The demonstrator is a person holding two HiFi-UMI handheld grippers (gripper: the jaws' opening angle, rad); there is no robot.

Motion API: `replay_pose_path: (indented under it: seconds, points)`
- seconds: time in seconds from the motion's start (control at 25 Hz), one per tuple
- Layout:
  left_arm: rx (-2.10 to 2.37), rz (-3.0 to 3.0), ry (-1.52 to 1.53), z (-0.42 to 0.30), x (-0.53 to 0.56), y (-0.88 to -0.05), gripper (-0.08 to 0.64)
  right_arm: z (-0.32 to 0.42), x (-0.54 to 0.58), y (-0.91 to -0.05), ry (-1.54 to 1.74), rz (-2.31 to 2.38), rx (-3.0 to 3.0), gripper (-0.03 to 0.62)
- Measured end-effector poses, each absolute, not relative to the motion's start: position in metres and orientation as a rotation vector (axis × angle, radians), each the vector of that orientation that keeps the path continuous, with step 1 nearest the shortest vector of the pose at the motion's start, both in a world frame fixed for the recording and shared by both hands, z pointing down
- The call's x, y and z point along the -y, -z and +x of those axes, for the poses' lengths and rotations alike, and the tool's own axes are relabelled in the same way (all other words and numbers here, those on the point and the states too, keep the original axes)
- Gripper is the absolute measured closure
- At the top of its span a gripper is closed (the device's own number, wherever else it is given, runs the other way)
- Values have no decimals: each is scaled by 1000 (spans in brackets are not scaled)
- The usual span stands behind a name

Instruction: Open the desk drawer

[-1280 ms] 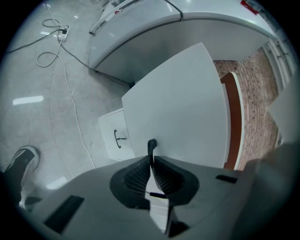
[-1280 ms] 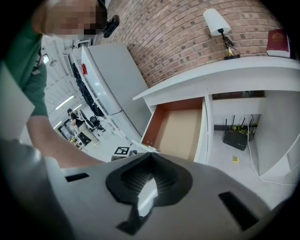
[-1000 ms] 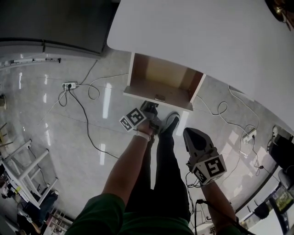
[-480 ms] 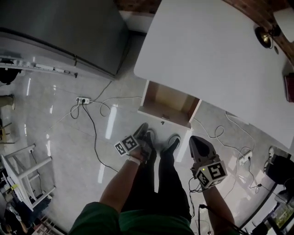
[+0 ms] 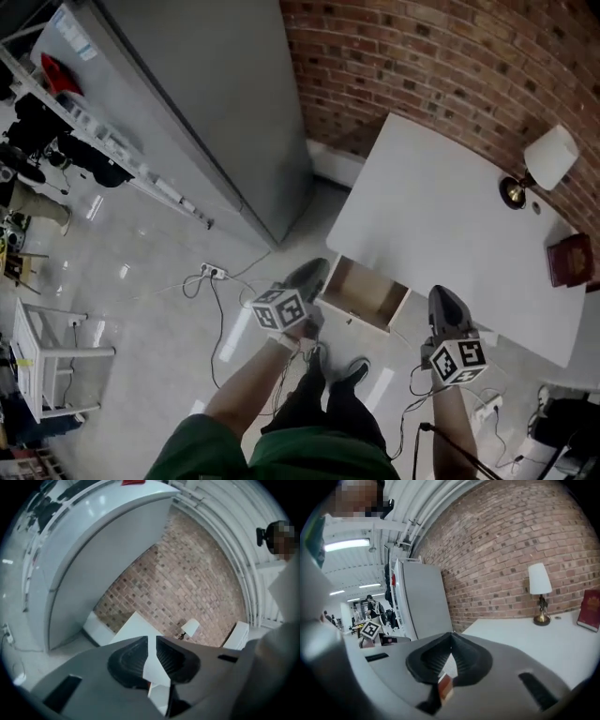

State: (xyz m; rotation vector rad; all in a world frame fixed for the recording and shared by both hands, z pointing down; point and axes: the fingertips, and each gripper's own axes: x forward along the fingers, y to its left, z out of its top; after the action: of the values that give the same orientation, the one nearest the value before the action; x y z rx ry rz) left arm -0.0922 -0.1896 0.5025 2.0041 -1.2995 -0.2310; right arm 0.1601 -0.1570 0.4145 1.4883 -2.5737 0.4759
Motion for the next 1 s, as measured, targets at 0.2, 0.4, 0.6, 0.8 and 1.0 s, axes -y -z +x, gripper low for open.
replay_pose_path:
  seconds: [0.2, 0.4, 0.6, 0.8, 1.0]
  points:
    - [1372, 2289, 325, -98, 232, -347, 512, 141, 189, -311, -236, 1513, 2682, 591]
    - [1474, 2457, 290, -88, 226, -250, 518, 129, 195, -225, -75, 1517, 2761, 591]
    - [1601, 2713, 99, -64, 222, -185, 520, 126, 195, -165, 79, 1542, 2799, 591]
    - [1671, 2975, 61, -39, 204, -128, 520, 130, 187, -129, 165, 1606, 2799, 592]
    - [1685, 3073, 148, -26, 189, -83, 520, 127, 173, -95, 266, 1676, 2798, 591]
